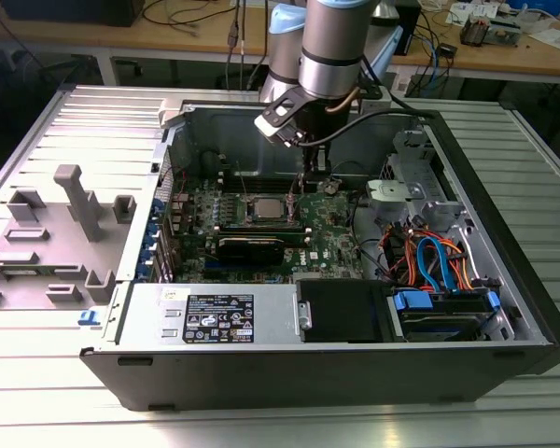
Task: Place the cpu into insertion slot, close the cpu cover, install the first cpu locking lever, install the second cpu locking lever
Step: 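Close the cpu cover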
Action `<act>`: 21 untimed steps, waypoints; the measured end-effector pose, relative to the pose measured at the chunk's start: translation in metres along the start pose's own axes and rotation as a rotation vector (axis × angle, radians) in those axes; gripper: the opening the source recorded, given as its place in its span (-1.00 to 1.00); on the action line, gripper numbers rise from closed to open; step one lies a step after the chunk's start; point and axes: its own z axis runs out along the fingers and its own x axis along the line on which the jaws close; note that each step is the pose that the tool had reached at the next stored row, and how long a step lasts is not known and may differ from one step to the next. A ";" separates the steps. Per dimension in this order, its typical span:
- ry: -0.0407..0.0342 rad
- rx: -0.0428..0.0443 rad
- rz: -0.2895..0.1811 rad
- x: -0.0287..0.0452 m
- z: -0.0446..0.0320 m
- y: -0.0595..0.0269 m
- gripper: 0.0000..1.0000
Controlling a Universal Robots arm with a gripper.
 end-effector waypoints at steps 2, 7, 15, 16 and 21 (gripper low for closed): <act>0.0000 0.0000 0.000 0.0000 0.0000 -0.0009 -0.79; 0.0000 0.0000 0.000 0.0000 0.0002 -0.0034 -0.79; 0.0000 0.0000 0.000 0.0001 0.0004 -0.0075 -0.79; 0.0000 0.0000 0.000 0.0001 0.0005 -0.0078 -0.79; 0.0001 0.0000 0.000 0.0001 0.0006 -0.0104 -0.79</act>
